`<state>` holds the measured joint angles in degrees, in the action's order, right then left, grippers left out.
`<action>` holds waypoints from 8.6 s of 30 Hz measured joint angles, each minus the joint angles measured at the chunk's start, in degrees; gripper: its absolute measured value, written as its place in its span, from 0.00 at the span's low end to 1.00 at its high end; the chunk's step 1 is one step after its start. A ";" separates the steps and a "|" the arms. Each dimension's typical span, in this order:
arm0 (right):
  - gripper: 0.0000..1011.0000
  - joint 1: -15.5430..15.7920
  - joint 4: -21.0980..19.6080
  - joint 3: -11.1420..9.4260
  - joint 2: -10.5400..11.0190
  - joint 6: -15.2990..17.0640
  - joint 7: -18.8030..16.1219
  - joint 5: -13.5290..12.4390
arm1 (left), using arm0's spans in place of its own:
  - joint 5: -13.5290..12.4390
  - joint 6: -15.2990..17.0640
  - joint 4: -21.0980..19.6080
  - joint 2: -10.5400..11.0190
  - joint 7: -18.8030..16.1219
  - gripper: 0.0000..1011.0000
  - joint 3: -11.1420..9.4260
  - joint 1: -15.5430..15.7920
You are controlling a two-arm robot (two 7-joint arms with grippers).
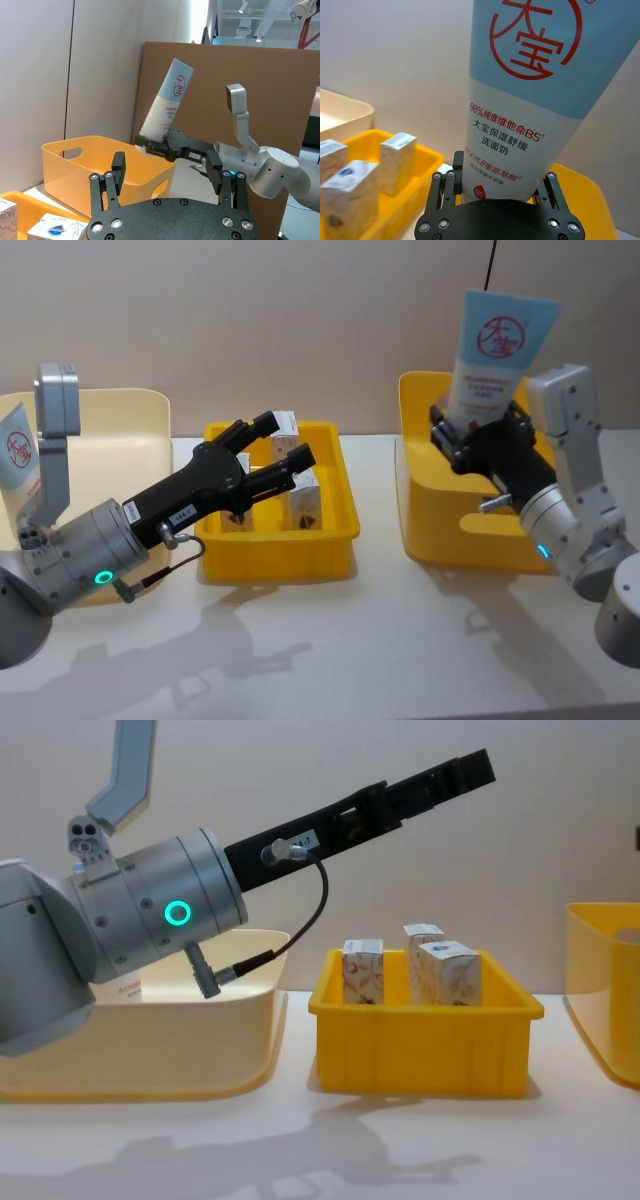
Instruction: Bimanual collaborative sorting of washing and personal care products
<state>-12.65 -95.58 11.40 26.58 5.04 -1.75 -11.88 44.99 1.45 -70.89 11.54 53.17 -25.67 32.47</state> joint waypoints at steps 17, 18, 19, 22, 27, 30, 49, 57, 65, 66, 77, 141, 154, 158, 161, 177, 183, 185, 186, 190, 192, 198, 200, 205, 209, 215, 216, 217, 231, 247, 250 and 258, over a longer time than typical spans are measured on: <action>0.65 -2.78 3.31 -1.30 -1.88 7.12 3.46 2.28 | 0.00 0.00 0.00 0.00 0.00 0.99 0.00 0.00; 0.65 -2.87 3.41 -1.30 -1.99 7.55 3.55 2.33 | 0.00 0.00 0.00 0.00 0.00 0.99 0.00 0.00; 0.65 -2.87 3.41 -1.30 -1.99 7.55 3.55 2.33 | 0.00 0.00 0.00 0.00 0.00 0.99 0.00 0.00; 0.65 -3.31 3.96 -1.34 -2.65 9.51 4.14 2.47 | 0.00 0.00 0.00 0.00 0.00 0.99 0.00 0.00; 0.65 -3.81 4.62 -1.38 -3.40 11.29 4.74 2.75 | 0.00 0.00 0.00 0.00 0.00 0.99 0.00 0.00; 0.65 -4.17 5.15 -1.40 -3.97 12.31 5.28 3.05 | 0.00 0.00 0.00 0.00 0.00 0.99 0.00 0.00; 0.96 -4.95 6.28 -1.52 -5.28 14.29 6.51 3.91 | 0.00 0.00 0.00 0.00 0.00 0.99 0.00 0.00; 0.99 -5.07 6.46 -1.52 -5.47 14.55 6.68 4.04 | 0.00 0.00 0.00 0.00 0.00 0.99 0.00 0.00; 0.99 -5.10 6.53 -1.52 -5.56 14.69 6.77 4.10 | 0.00 0.00 0.00 0.00 0.00 0.99 0.00 0.00; 0.99 -5.10 6.53 -1.52 -5.57 14.69 6.78 4.11 | 0.00 0.00 0.00 0.00 0.00 0.99 0.00 0.00; 0.99 -4.26 5.68 -2.11 -5.50 11.14 5.30 3.71 | 0.00 0.00 0.00 0.00 0.00 0.99 0.00 0.00; 0.99 13.48 -5.65 1.54 -7.25 -3.12 -2.11 -4.63 | -21.78 -0.44 -14.55 6.75 -34.14 0.99 -0.27 -12.29; 0.99 12.55 -5.34 2.00 -6.83 -2.64 -3.00 -3.51 | -27.88 -0.58 -18.65 8.66 -43.75 0.99 -0.34 -15.74; 0.99 11.23 -4.53 2.45 -6.69 -1.90 -3.43 -2.59 | -29.70 -0.62 -19.82 9.22 -46.52 0.99 -0.36 -16.77; 0.99 10.27 -3.88 2.79 -6.68 -1.19 -3.64 -1.91 | -31.10 -0.64 -20.73 9.65 -48.75 0.99 -0.37 -17.55; 0.99 3.81 1.31 5.38 -7.32 2.00 -6.68 0.57 | -33.51 -0.69 -22.32 10.38 -52.54 0.99 -0.37 -18.91; 0.99 1.02 4.00 6.46 -8.05 2.82 -8.35 1.08 | -33.52 -0.69 -22.32 10.36 -52.56 0.99 -0.35 -18.90; 0.99 0.11 4.96 6.76 -8.44 3.06 -8.67 1.29 | -33.52 -0.69 -22.32 10.36 -52.55 0.99 -0.36 -18.90; 0.99 -0.15 5.26 6.86 -8.58 3.20 -8.76 1.40 | -33.52 -0.69 -22.32 10.35 -52.55 0.99 -0.36 -18.89; 0.99 -1.36 6.50 7.29 -9.33 3.58 -8.78 1.99 | -33.52 -0.69 -22.32 10.35 -52.55 0.99 -0.36 -18.89; 0.99 -1.95 7.27 7.56 -9.79 3.78 -8.54 2.46 | -33.52 -0.69 -22.32 10.35 -52.55 0.99 -0.35 -18.89; 0.99 -3.50 9.18 8.37 -11.11 4.23 -7.53 3.88 | -33.52 -0.66 -22.31 10.35 -52.55 0.99 -0.36 -18.89; 0.99 -4.14 10.03 8.72 -11.61 4.33 -7.35 4.40 | -33.52 -0.66 -22.30 10.35 -52.55 0.99 -0.35 -18.89; 0.99 -5.33 11.62 9.30 -12.51 4.50 -7.14 5.25 | -33.51 -0.65 -22.28 10.35 -52.55 0.99 -0.36 -18.88; 0.99 -6.15 12.83 9.71 -13.19 4.65 -7.11 5.78 | -33.51 -0.65 -22.27 10.35 -52.55 0.99 -0.36 -18.88; 0.99 -7.20 14.69 10.02 -14.31 5.19 -6.77 6.45 | -33.51 -0.65 -22.28 10.36 -52.54 0.99 -0.36 -18.89; 0.99 -7.30 14.87 10.02 -14.45 5.27 -6.61 6.55 | -33.51 -0.65 -22.28 10.36 -52.54 0.99 -0.36 -18.89; 0.99 -7.38 15.05 10.03 -14.59 5.32 -6.55 6.61 | -33.51 -0.65 -22.27 10.36 -52.55 0.99 -0.36 -18.88; 0.86 -8.56 17.68 9.82 -16.53 6.05 -4.69 7.85 | -33.51 -0.65 -22.28 10.35 -52.54 0.99 -0.36 -18.89; 0.44 -8.91 18.46 9.65 -17.16 6.25 -4.20 8.27 | -33.51 -0.65 -22.28 10.36 -52.54 0.99 -0.36 -18.88; 0.44 -8.83 18.48 9.49 -17.17 5.77 -4.26 8.28 | -33.51 -0.65 -22.28 10.36 -52.54 0.99 -0.36 -18.88; 0.44 -8.43 18.24 8.69 -17.12 2.76 -4.58 8.26 | -33.51 -0.65 -22.28 10.36 -52.54 0.99 -0.36 -18.88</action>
<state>-21.08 -77.34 20.09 9.45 7.80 -6.33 -3.62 11.49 0.79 -93.18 21.89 0.63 -26.02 13.59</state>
